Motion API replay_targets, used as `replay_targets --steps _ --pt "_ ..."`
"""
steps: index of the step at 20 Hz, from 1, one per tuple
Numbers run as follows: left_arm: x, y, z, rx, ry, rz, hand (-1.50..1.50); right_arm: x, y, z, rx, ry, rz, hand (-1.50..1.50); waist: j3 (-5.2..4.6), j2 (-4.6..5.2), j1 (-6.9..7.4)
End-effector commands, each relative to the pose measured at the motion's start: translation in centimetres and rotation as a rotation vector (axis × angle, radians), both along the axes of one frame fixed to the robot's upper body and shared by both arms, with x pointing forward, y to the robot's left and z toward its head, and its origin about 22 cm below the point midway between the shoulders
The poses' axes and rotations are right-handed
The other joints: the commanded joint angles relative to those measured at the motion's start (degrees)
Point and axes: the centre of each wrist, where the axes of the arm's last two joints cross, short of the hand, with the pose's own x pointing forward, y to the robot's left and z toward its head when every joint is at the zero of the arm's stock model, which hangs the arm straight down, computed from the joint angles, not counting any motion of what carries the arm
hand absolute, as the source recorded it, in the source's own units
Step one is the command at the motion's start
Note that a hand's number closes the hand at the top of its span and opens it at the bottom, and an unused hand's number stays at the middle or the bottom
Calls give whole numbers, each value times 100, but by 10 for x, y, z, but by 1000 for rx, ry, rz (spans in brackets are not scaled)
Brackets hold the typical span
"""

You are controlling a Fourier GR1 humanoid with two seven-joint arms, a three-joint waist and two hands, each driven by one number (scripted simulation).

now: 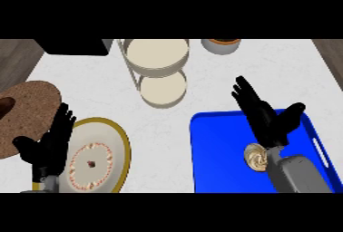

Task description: Pick the cupcake from the tray and place it in the tiered basket

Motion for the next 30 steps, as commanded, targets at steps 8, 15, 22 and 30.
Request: replay_targets --steps 8,15,22,30 --pt "19 -31 40 138 -225 -152 0 -25 -158 13 -5 -246 -420 150 -5 256 -497" --pt "27 -52 34 139 -223 -192 0 -80 -191 -34 571 -324 53 -150 -4 205 -381" --pt "28 -67 36 160 -244 -188 0 -93 -275 70 18 -394 174 -150 -26 179 -351" --pt "39 -67 51 138 -239 -190 0 -94 -224 171 -706 -389 355 -150 -36 145 -422"
